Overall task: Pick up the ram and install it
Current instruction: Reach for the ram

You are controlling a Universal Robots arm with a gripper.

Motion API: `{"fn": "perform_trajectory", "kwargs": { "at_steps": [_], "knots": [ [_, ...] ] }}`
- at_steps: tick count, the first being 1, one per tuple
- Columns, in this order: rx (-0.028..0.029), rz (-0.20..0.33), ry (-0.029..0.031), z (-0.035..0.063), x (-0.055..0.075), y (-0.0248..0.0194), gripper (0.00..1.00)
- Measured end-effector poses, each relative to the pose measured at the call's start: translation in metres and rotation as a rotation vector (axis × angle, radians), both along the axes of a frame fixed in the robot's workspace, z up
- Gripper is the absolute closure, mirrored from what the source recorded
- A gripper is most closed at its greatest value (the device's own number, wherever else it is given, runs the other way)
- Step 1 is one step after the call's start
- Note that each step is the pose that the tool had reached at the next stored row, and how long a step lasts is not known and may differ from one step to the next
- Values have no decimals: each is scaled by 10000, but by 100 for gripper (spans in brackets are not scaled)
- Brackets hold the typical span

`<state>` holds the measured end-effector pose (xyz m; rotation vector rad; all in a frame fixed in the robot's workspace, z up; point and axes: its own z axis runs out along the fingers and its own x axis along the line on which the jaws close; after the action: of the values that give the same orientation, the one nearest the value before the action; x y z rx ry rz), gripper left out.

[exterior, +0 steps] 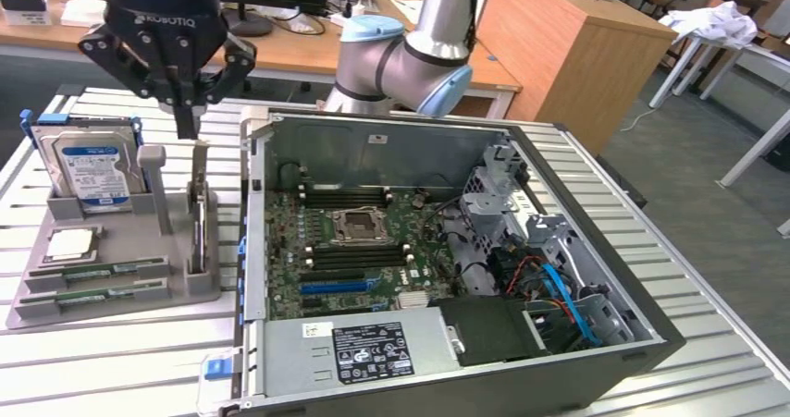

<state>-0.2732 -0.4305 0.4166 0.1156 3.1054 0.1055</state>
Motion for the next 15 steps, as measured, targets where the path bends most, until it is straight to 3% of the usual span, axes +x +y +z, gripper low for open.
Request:
{"fn": "perform_trajectory", "kwargs": {
  "at_steps": [3,7,10,15],
  "knots": [
    [40,-1,-2,-3,0,-94,90],
    [78,1,-3,-6,30,-179,90],
    [82,-2,12,-6,122,-204,90],
    [82,-1,73,-5,349,-206,90]
  ]
}}
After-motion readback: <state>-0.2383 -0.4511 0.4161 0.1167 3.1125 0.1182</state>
